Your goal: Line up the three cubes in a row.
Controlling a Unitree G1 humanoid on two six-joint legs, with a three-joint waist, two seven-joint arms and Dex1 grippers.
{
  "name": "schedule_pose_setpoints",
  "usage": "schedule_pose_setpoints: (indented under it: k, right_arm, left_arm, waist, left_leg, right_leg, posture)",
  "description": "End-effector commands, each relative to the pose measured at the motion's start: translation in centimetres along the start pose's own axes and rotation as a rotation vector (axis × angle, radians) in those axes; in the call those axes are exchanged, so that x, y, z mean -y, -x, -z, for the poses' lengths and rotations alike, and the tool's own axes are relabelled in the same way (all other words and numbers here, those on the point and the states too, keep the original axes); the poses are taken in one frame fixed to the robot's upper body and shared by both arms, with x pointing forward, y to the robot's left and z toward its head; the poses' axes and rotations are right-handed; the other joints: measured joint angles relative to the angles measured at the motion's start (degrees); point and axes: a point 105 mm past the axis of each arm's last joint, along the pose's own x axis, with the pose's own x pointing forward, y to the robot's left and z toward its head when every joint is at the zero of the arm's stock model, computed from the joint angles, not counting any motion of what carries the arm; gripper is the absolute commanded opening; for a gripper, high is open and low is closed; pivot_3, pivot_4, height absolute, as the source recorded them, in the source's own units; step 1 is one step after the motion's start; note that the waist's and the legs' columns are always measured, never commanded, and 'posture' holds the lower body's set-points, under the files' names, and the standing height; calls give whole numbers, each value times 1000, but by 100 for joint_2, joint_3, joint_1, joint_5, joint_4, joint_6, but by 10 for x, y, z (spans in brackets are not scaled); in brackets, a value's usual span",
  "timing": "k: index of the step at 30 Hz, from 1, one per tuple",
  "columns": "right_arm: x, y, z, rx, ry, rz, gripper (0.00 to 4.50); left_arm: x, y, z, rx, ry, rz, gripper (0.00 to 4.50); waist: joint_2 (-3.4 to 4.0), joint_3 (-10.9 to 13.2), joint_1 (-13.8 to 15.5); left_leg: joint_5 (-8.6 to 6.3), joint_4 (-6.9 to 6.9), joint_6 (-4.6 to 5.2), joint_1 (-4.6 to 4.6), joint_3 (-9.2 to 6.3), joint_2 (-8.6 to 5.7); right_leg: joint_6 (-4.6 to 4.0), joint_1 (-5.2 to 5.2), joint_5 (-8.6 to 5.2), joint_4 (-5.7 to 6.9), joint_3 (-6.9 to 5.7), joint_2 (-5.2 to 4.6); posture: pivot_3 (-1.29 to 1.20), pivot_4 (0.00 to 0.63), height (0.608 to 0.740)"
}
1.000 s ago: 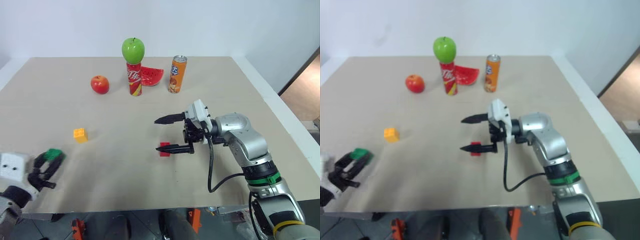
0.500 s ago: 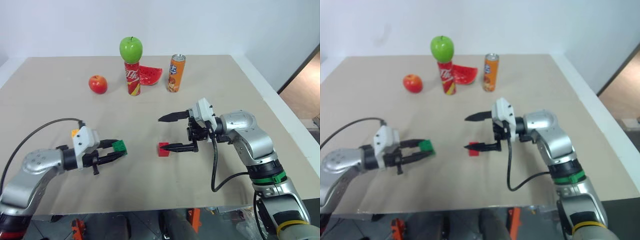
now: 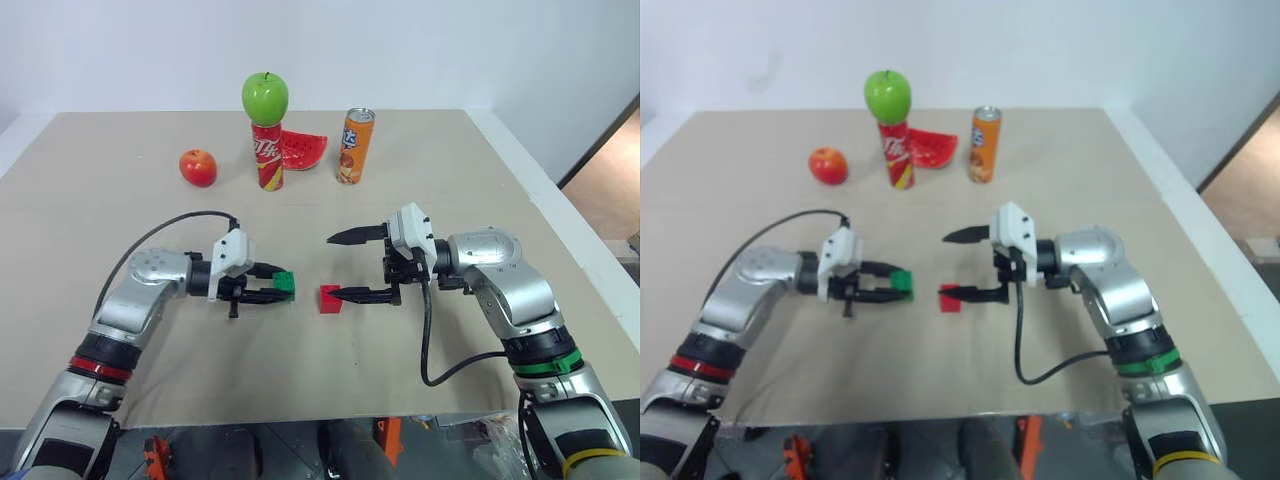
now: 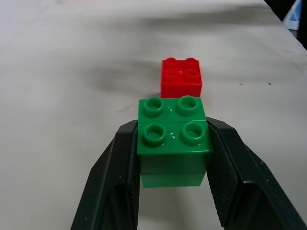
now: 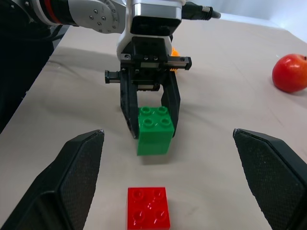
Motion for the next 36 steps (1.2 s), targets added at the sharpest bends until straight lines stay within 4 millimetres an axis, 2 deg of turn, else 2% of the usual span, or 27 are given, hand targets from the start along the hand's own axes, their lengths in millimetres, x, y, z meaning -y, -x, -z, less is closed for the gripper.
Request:
schedule_pose_setpoints:
  k: [1,17,34,36]
  right_arm:
    - [1,5,-12,16,58,25,4500]
    - [-2,9,-9,22,27,50,4500]
    - [-2,12,-5,2,24,61,4500]
    - [-1,13,-4,1,22,64,4500]
  left_arm:
    - [0,-5,-5,-2,-40,25,1312]
    - [5,-11,6,-31,-58,66,1312]
    - [3,-6,22,-124,-67,76,1312]
    - [0,-1,23,-127,-55,49,2387]
  waist:
    - [0,0,3]
    - [0,0,5]
    - [0,0,2]
    - [0,0,-1]
  left_leg:
    - [0,0,0,-1,-3,0]
    - [1,4,1,-1,-6,-1]
    - [2,6,2,2,-9,-1]
    - [2,6,3,3,-9,0]
  right_leg:
    - [0,0,0,1,-2,0]
    - [1,3,1,2,-4,-1]
    - [-1,5,3,4,-6,0]
    - [-2,5,4,5,-6,2]
  posture:
    - [0,150,740]
    - [0,150,740]
    - [0,150,740]
    - [0,150,740]
